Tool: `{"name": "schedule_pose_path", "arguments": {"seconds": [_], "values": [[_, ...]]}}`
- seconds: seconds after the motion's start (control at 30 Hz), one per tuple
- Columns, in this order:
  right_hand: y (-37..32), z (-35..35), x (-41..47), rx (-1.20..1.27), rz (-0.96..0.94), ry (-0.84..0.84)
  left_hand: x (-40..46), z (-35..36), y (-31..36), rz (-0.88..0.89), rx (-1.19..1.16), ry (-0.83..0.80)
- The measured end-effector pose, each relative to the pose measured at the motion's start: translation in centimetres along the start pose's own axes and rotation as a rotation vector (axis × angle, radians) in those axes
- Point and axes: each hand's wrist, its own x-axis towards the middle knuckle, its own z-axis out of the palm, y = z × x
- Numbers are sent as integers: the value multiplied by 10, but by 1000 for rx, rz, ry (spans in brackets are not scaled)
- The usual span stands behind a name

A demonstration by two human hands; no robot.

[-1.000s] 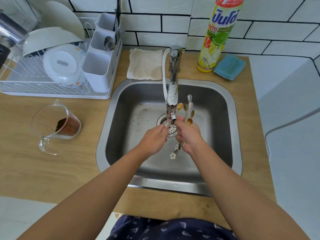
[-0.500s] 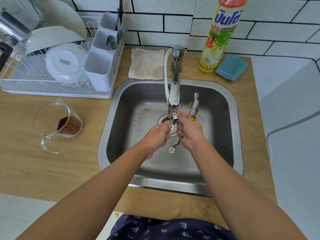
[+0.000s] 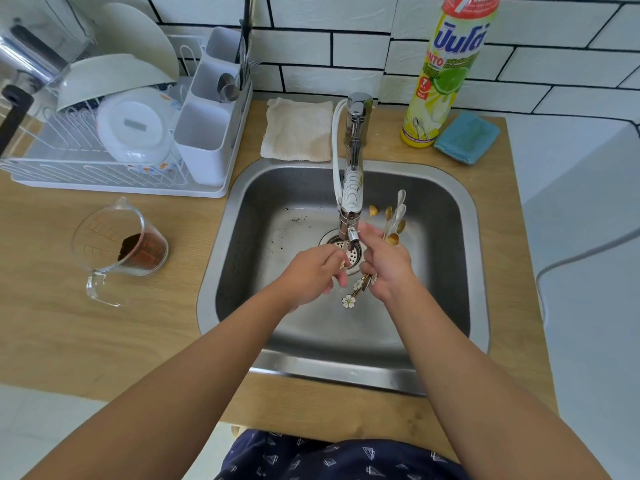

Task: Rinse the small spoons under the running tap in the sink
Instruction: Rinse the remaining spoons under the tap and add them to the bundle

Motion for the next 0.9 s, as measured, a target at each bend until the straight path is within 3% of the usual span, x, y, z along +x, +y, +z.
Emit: {"name": "schedule_pose_path", "arguments": {"seconds": [0.17, 0.37, 0.6, 0.73, 0.8, 0.9], "values": [[21, -4, -10, -241, 63, -151, -2, -4, -11, -74, -108, 18], [0, -6, 8, -70, -6, -16, -12, -3, -20, -81, -132, -53], [19, -3, -2, -228, 44, -145, -11, -3, -17, -222, -254, 73], [8, 0, 9, -68, 22, -61, -17, -5, -19, -289, -265, -61], [11, 2, 7, -105, 17, -73, -19, -5, -19, -259, -207, -99], [23, 3, -1, -212, 42, -154, -17, -2, -16, -191, -151, -32]]}}
